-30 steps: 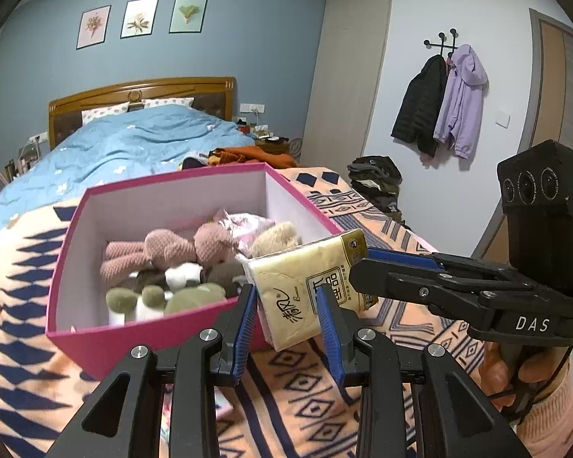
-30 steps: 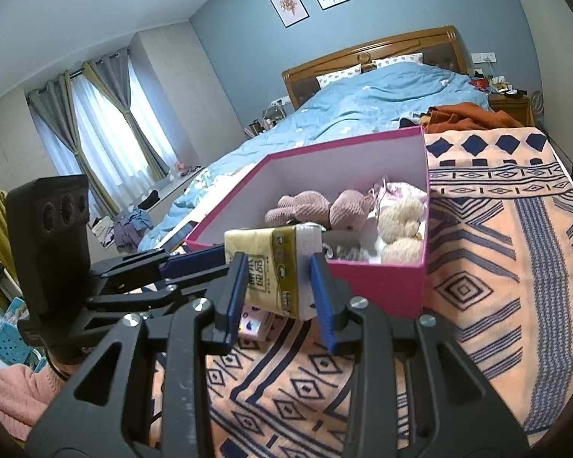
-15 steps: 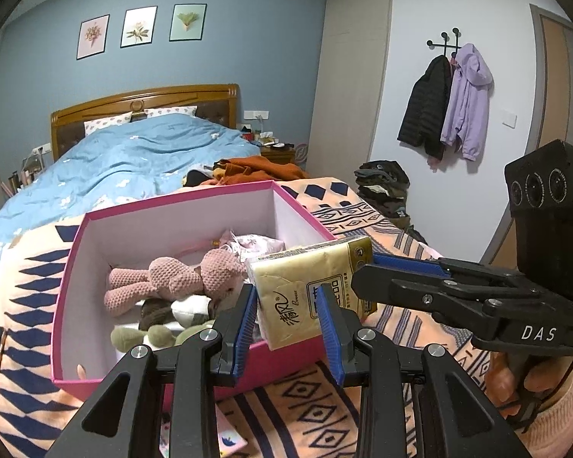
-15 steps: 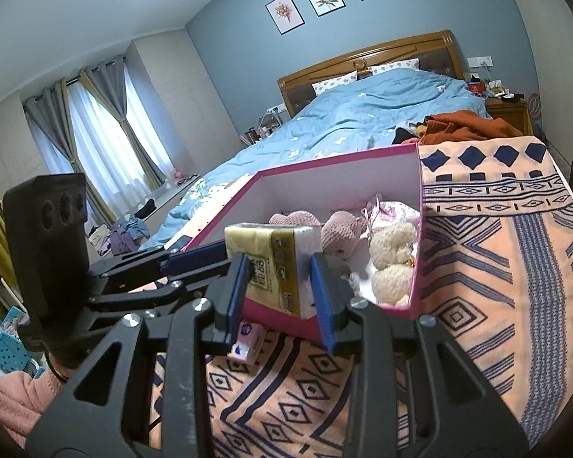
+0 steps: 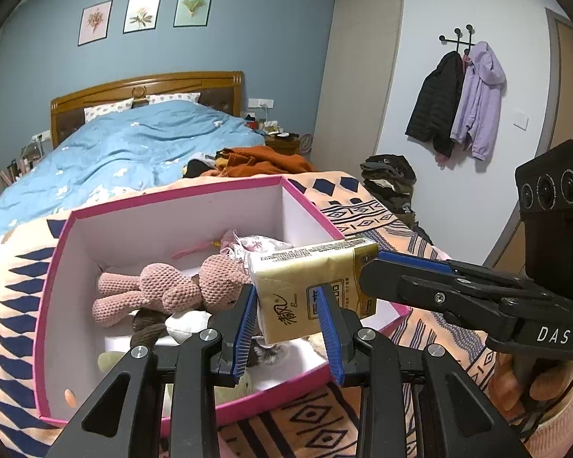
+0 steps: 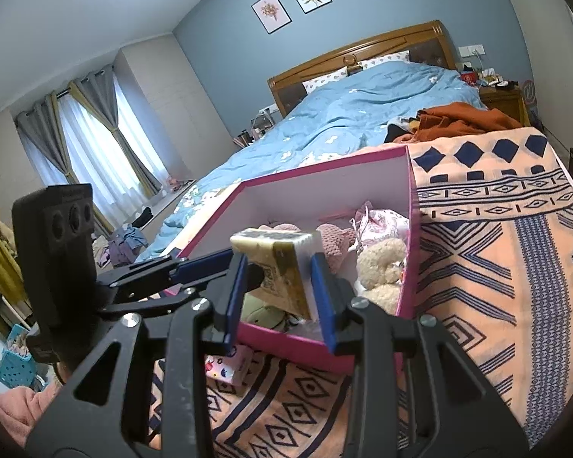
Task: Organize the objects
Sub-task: 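Lift the cream tissue pack with the right gripper and carry it over the box, then lower the tissue pack into the box and open the right gripper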
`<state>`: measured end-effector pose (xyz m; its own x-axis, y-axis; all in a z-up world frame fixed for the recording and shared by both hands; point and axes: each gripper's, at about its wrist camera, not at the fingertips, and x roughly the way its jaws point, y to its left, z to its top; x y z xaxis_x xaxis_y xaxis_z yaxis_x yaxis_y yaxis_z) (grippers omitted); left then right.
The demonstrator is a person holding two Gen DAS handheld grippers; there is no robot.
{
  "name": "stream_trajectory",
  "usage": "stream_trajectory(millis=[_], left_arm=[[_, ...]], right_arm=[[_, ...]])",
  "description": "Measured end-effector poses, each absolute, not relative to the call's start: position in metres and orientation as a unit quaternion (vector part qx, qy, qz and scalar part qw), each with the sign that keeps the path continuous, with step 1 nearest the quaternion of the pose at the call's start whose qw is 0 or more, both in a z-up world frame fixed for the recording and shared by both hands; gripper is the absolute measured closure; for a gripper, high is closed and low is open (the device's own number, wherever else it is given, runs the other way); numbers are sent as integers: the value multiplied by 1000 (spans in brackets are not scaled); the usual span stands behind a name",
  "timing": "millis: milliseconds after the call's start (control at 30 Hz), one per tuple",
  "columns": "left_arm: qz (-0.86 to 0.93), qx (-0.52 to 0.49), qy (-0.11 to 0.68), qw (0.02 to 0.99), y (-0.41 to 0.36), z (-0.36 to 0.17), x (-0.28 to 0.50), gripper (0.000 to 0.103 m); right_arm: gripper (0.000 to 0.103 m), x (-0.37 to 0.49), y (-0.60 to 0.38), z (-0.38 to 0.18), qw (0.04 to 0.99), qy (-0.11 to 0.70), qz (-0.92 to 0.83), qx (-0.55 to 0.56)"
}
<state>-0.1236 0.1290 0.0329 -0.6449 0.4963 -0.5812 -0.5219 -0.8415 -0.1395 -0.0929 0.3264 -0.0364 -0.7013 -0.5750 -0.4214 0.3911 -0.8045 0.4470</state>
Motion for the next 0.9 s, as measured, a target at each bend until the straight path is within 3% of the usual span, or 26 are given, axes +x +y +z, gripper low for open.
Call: stream_trajectory(millis=[900], left_arm=[[893,-355,14,276,139,8,-143,70]], right_arm=[[65,-110,331,-54,249,-176,-902,305]])
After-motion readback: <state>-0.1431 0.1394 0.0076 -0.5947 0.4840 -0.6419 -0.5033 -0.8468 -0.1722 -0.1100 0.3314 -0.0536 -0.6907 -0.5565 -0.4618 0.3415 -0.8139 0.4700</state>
